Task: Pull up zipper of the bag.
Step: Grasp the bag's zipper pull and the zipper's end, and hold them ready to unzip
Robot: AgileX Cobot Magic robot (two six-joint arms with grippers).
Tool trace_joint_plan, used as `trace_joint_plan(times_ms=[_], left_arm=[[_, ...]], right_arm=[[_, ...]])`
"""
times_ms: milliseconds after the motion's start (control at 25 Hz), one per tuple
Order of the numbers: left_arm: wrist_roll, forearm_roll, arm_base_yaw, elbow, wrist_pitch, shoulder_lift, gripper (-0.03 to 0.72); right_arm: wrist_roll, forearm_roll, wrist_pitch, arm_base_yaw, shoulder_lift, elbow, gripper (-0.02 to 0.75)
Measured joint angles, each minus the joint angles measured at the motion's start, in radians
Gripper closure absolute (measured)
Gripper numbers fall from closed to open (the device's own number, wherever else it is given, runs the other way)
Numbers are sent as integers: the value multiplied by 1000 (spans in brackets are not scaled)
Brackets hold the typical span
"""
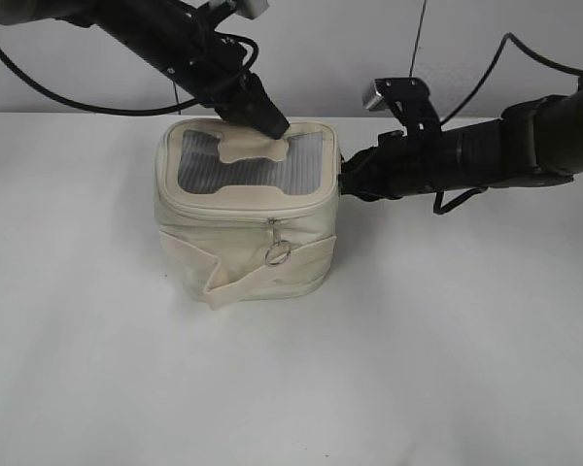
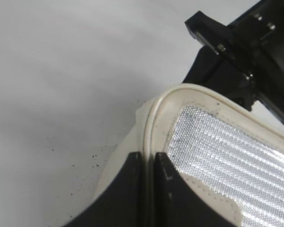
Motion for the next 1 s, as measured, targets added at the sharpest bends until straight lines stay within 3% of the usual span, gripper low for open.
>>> trace_joint_plan(times_ms=[360, 800, 920, 1000], left_arm=[[-35, 0, 0, 0, -1, 0, 647], [-166, 6, -2, 0, -25, 0, 647], [-200, 7, -4, 0, -31, 0, 647], [-214, 7, -4, 0, -34, 0, 647]], right_arm=[[61, -76, -19, 1, -224, 226, 729], [278, -286, 95, 3, -364, 366, 729], [293, -297, 108, 44, -379, 390, 729], [295, -277, 94, 116, -383, 389, 729]])
